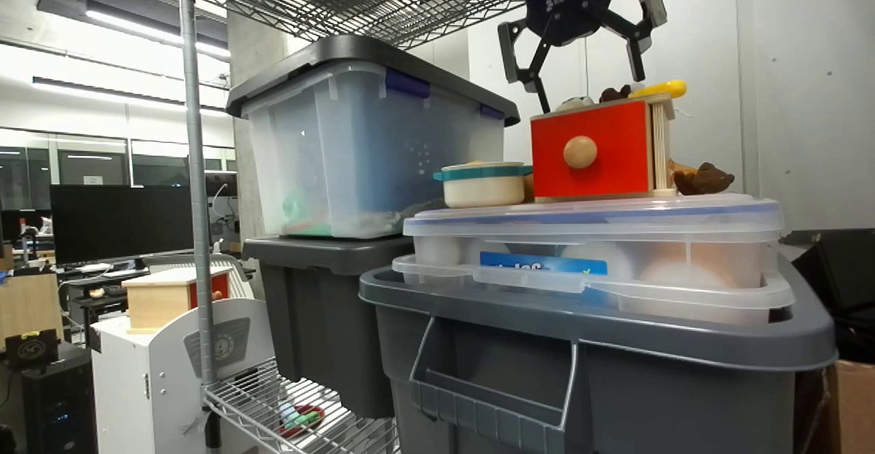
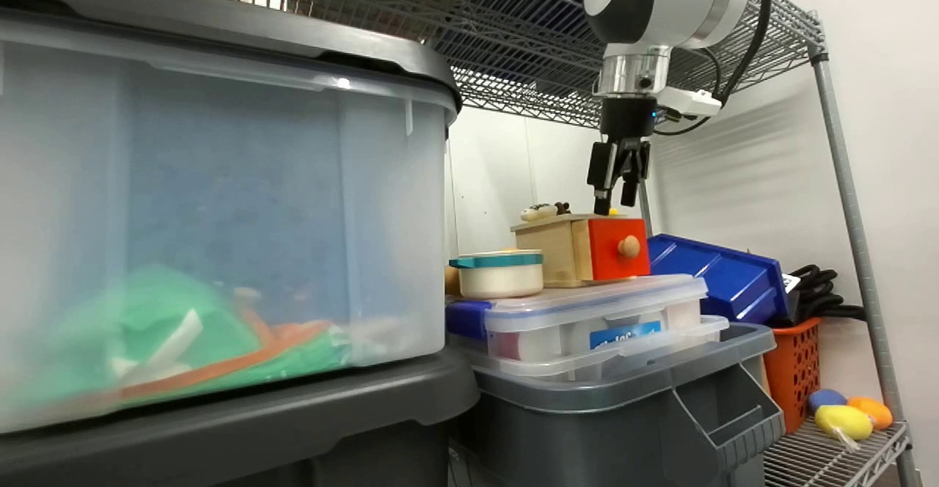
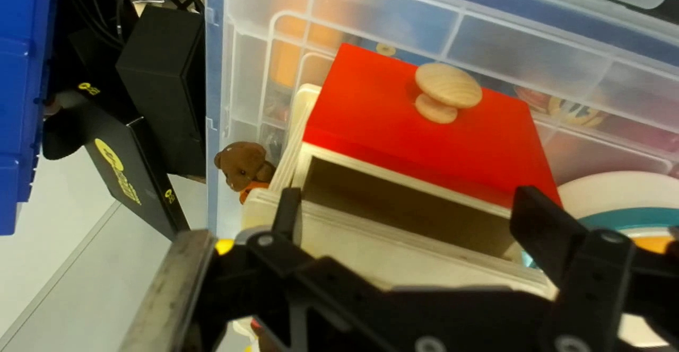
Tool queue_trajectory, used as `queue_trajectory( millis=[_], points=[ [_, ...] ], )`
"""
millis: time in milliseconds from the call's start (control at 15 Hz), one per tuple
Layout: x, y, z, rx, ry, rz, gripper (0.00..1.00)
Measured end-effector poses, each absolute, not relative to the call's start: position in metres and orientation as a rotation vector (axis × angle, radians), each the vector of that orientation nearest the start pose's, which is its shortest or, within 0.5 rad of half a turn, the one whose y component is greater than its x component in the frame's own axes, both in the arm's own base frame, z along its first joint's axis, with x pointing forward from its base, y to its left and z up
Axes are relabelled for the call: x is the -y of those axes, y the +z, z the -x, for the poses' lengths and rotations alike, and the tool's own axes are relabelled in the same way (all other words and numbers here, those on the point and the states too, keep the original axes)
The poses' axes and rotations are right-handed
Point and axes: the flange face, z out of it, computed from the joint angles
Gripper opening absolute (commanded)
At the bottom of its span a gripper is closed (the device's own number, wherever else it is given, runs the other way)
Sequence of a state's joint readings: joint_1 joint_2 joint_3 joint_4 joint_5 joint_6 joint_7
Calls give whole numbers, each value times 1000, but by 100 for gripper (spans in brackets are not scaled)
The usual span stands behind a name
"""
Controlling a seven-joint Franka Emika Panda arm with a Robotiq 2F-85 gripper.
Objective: Open the red drawer, pick up the knife from the top of the drawer and put it in the red drawer
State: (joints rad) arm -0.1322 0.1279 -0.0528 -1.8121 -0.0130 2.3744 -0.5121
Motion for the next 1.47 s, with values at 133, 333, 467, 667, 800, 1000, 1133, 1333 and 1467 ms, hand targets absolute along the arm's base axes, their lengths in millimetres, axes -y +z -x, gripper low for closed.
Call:
queue_trajectory(
  millis=[133,333,467,667,800,1000,1133,1333,1467],
  points=[
    [115,522,-622,542,-680,3192,100],
    [115,529,-620,540,-696,3192,100],
    [117,530,-620,536,-699,3194,100],
    [123,531,-619,521,-700,3200,100],
    [128,530,-621,509,-700,3204,100],
    [134,530,-625,503,-705,3209,100],
    [137,530,-630,503,-709,3212,100],
    [144,531,-638,496,-721,3218,100],
    [149,531,-645,490,-732,3223,100]
  ],
)
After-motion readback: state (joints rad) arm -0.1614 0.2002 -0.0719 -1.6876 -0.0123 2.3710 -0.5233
